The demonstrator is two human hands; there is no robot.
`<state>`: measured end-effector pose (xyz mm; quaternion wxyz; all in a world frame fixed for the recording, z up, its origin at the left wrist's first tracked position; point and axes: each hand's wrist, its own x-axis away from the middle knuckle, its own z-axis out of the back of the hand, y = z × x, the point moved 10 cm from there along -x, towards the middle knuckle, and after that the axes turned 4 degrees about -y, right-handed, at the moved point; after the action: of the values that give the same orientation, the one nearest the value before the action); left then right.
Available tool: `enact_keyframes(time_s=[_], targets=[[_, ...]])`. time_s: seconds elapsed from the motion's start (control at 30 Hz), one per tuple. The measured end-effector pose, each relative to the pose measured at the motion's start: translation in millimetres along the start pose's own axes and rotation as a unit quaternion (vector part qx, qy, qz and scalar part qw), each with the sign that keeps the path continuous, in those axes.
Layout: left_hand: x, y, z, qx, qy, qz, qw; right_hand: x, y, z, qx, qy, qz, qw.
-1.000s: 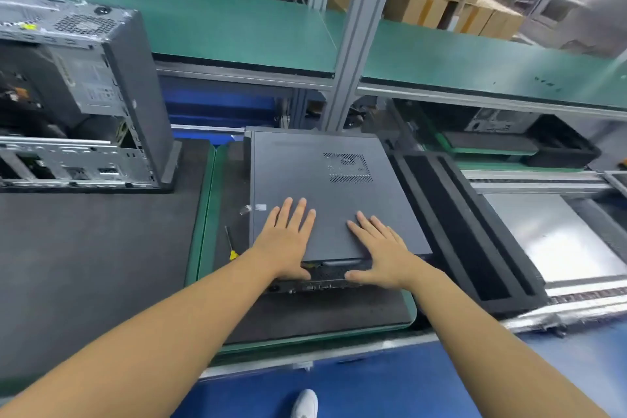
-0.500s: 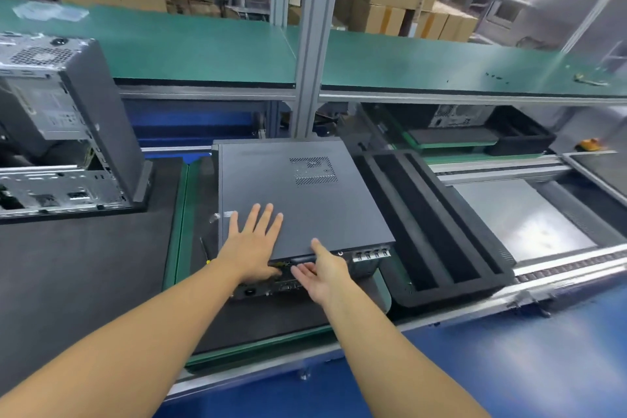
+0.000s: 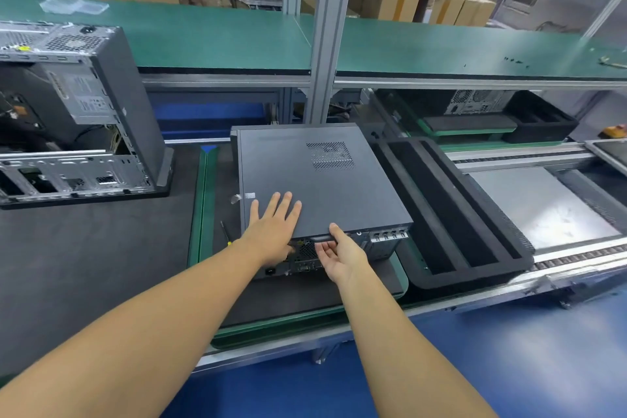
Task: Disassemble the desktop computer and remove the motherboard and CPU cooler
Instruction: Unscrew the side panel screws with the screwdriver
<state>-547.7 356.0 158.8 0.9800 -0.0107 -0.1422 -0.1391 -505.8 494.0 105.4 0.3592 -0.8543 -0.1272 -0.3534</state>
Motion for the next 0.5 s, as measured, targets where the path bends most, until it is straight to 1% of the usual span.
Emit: enact_keyframes(time_s=[0.17, 0.27, 0.37, 0.5], targets=[[2.3, 2.7, 0.3, -0.013, 0.002, 0.012, 1.000, 3.7, 0.7, 1.1, -0.005, 0.000, 0.018, 1.000], [5.7, 7.2, -2.5, -0.041, 0.029, 0.022, 0.998, 6.4, 1.8, 3.4, -0.007, -0.008, 0.038, 0.999], [5.5, 7.7, -4.3, -0.050, 0.041, 0.027, 0.998, 9.3, -0.6, 6.6, -0.004, -0.018, 0.054, 0.998], [4.4, 6.5, -5.4, -0.048, 0.035, 0.023, 0.998, 10.6, -3.3, 6.4, 0.011, -0.027, 0.057, 0.998]])
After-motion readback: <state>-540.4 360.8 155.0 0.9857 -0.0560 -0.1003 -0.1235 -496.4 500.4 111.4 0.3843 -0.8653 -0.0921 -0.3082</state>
